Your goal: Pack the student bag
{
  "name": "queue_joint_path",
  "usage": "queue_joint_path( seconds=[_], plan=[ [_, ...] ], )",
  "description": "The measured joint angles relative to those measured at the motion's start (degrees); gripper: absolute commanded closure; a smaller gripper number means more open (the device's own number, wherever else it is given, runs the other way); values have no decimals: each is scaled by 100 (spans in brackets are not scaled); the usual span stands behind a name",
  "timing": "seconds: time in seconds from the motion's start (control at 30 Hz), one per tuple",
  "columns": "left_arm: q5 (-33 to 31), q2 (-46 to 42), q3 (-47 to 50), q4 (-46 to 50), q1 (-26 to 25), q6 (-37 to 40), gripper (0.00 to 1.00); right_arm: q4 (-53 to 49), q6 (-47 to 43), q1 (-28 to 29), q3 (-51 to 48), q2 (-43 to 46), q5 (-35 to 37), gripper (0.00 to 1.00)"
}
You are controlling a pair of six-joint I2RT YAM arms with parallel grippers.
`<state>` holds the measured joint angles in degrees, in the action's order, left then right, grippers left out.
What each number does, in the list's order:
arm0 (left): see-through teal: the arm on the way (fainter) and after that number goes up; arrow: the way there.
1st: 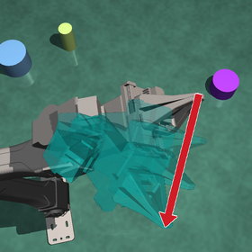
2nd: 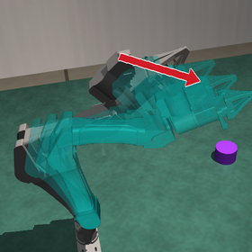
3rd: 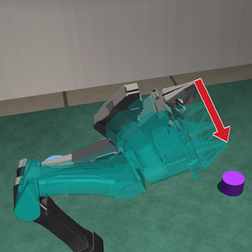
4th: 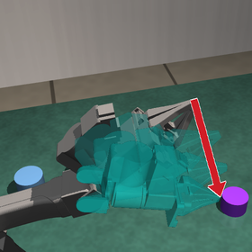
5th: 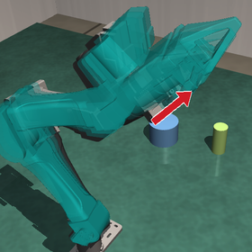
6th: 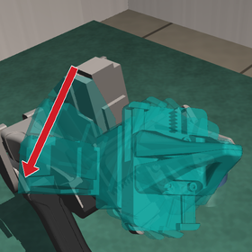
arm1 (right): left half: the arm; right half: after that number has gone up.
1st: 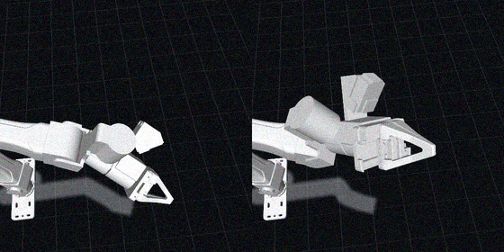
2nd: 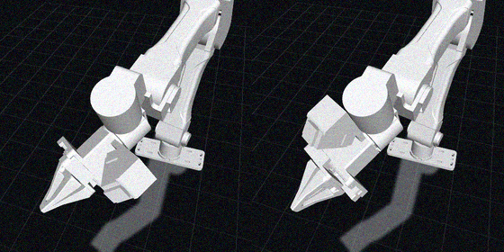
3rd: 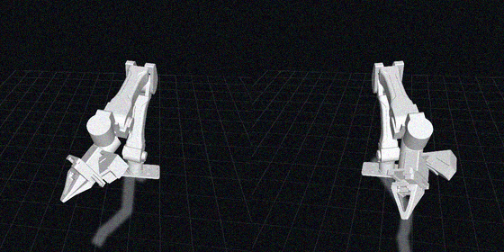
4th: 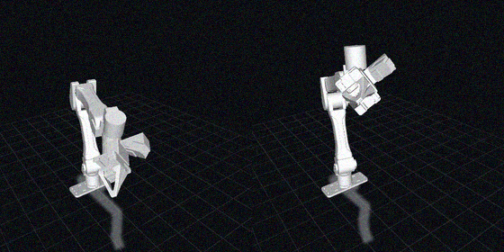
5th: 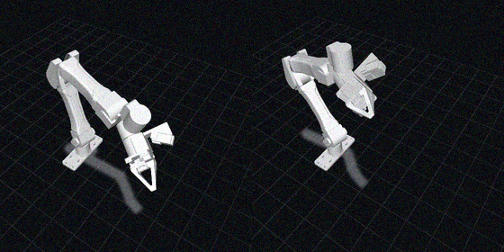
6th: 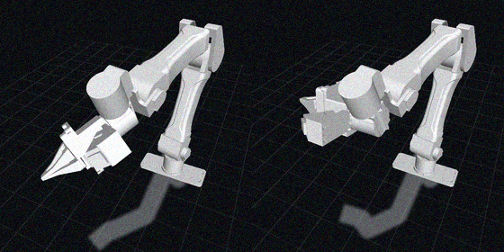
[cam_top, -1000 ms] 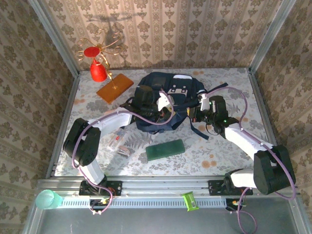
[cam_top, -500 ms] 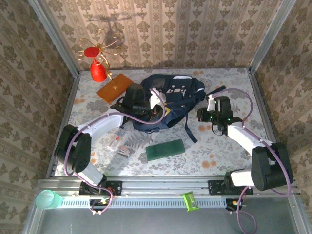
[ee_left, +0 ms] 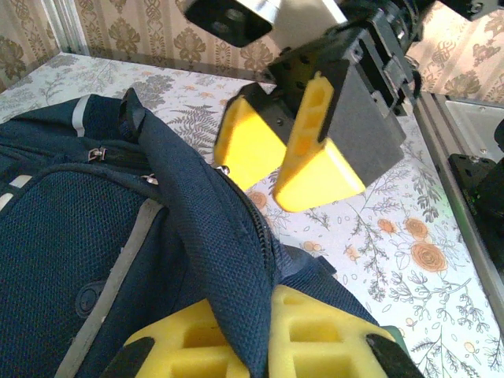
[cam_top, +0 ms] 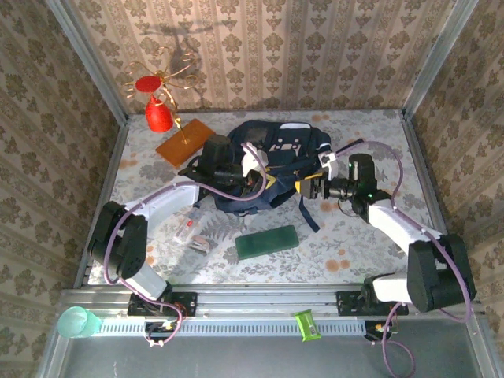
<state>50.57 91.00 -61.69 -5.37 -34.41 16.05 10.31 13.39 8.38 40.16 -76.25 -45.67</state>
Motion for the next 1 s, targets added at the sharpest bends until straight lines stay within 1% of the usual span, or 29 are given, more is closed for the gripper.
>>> queue_joint_path(
  seconds=[0.13, 0.27, 0.37, 0.73, 0.97, 1.0],
  plan=[
    [2, 0, 0, 20, -4, 0, 100, 74, -68, 0, 212, -260, -354, 36],
    [2, 0, -7, 81, -11, 4, 100, 96, -146, 0, 254, -435, -595, 41],
    [2, 0, -11, 129, -11, 4, 100, 107, -166, 2, 310, -603, -715, 49],
    [-33, 0, -33, 190, -42, 4, 100, 363, -87, 13, 249, -608, -844, 84],
    [-96, 0, -33, 256, -74, 7, 100, 713, 114, 42, -72, -413, -739, 100],
    [-109, 0, -33, 267, -76, 7, 100, 734, 155, 46, -118, -352, -684, 100]
  ],
)
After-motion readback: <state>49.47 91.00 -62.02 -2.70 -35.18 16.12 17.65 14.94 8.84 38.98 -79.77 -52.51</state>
